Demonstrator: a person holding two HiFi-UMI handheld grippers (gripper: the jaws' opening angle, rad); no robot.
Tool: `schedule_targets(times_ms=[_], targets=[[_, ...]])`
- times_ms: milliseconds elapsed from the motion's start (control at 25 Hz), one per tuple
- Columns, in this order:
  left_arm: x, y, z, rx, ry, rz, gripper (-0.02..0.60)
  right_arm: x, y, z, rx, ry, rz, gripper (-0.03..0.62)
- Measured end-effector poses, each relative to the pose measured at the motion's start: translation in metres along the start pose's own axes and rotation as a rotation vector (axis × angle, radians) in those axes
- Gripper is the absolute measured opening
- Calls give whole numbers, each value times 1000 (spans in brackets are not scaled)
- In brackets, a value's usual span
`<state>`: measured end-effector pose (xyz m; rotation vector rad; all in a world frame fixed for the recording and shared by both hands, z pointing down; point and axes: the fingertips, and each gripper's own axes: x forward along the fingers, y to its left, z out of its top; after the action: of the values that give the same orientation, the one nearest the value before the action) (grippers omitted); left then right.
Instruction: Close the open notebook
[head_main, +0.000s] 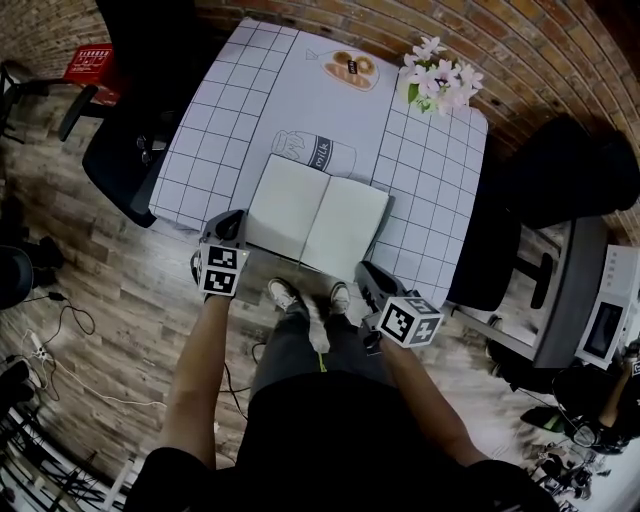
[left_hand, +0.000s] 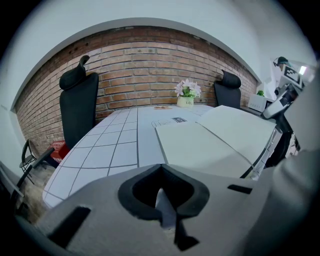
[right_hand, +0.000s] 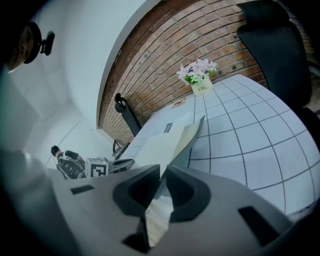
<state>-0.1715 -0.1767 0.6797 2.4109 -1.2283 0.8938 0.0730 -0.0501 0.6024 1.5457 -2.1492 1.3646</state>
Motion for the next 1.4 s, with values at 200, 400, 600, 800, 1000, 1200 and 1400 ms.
schedule_targets(times_ms=[200,400,600,800,1000,1200,1400], targets=[[1,0,-1,-5,-12,-4,25,0,17,9,-32,-18,28,52],[2,0,-5,-6,-7,-4,25,1,39,19,-81,-36,65,55],[1,1,-1,-7,-14,2,25,3,56,27,-93,-50,98,57],[3,0,-6,-10,-6,-6,25,4,65,30,-111,-58,109,60],[2,0,-4,-8,-14,-6,25,5,78,34,-145,-61,137,63],[3,0,-7,-10,-11,-8,25,11,95,34,-177,-56,175,63],[3,-1,-7,-11,-9,-10,25,21,111,36,-222,-50,202,67]])
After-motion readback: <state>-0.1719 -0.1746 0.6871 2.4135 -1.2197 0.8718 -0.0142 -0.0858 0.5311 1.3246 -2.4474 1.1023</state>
